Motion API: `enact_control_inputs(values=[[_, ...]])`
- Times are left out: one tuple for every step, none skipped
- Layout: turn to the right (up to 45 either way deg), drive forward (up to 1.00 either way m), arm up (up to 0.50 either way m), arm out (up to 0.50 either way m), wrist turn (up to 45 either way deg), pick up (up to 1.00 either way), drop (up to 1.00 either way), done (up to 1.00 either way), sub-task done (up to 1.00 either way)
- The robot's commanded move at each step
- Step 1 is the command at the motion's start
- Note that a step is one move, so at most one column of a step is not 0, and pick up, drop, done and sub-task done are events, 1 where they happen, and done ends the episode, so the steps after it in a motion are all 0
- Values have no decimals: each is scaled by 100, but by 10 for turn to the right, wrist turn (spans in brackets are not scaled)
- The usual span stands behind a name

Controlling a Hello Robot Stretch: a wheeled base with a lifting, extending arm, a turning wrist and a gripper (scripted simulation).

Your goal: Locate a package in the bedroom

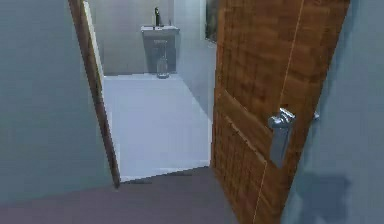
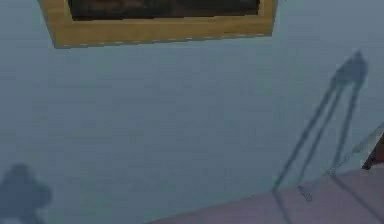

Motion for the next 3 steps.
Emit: enact_control_inputs(values=[[0, 100, 0, 0, 0, 0, 0, 0, 0], [0, 20, 0, 0, 0, 0, 0, 0, 0], [-120, 0, 0, 0, 0, 0, 0, 0, 0]])
